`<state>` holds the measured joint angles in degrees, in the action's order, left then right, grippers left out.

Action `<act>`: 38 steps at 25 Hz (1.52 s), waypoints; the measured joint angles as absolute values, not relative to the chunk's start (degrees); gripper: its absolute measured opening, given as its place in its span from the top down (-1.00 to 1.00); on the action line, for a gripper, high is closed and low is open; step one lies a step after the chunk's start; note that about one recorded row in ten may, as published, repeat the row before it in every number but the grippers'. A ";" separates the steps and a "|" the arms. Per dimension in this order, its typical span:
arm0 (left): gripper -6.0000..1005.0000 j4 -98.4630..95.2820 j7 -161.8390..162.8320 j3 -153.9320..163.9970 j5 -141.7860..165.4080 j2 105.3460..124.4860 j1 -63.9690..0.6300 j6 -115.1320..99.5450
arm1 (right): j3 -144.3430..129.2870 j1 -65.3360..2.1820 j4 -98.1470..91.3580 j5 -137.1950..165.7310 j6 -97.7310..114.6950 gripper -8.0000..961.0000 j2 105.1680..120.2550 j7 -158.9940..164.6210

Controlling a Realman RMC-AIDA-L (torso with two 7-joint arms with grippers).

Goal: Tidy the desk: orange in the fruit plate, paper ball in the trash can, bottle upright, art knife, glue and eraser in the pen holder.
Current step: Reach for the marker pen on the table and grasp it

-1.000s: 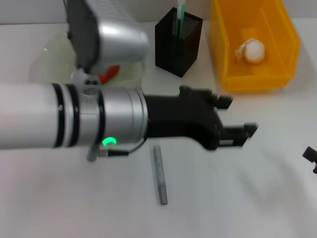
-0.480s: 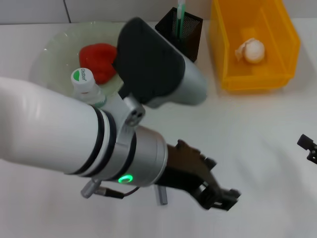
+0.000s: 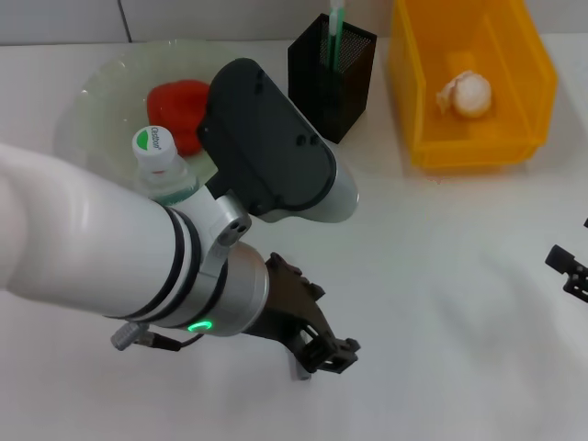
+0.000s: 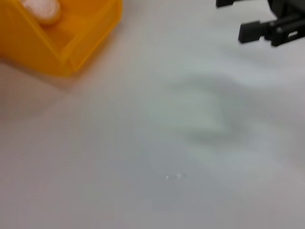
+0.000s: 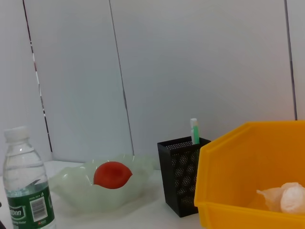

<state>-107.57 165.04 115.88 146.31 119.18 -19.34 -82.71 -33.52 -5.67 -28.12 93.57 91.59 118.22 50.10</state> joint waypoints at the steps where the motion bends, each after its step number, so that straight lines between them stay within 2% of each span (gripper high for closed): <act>1: -0.30 -106.73 165.04 115.69 146.26 119.18 -20.21 -83.13 | -33.52 -5.67 -28.12 93.57 91.59 -0.64 118.22 50.10; 12: -0.30 -103.50 154.55 118.81 147.46 119.17 -28.91 -84.71 | -33.24 -6.42 -26.77 94.23 91.53 -0.64 118.26 50.83; 13: -0.30 -102.16 148.77 118.66 147.27 119.17 -31.42 -85.54 | -33.09 -6.63 -25.89 94.23 91.53 -0.64 118.13 50.84; 20: -0.30 -98.53 129.21 116.77 145.53 119.18 -37.02 -87.61 | -33.04 -7.40 -25.29 94.23 91.54 -0.64 118.02 54.70; 23: -0.30 -94.26 115.85 116.86 145.29 119.18 -41.86 -89.33 | -33.04 -7.53 -25.30 94.06 91.57 -0.64 118.12 55.97; 27: -0.30 -93.55 113.91 117.23 145.15 119.14 -42.96 -89.61 | -32.91 -7.56 -25.31 93.82 91.96 -0.64 118.28 56.85; 28: -0.30 -91.53 108.52 119.26 141.32 118.62 -47.71 -90.35 | -32.87 -7.72 -25.32 93.80 91.95 -0.64 118.49 57.32; 33: -0.31 -90.48 106.50 120.13 139.09 118.36 -49.46 -90.64 | -32.86 -8.34 -24.82 93.93 91.83 -0.64 118.94 57.43; 34: -0.31 -87.54 105.04 125.50 137.50 118.08 -53.46 -90.74 | -32.86 -8.70 -24.13 94.01 91.78 -0.63 118.94 57.43; 38: -0.30 -84.23 104.96 130.86 138.51 118.15 -56.76 -88.62 | -32.91 -8.84 -23.77 94.09 91.81 -0.63 118.92 57.46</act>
<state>-84.23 104.96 130.86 138.51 118.15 -56.76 -88.62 -32.91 -8.84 -23.77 94.09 91.81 118.92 57.46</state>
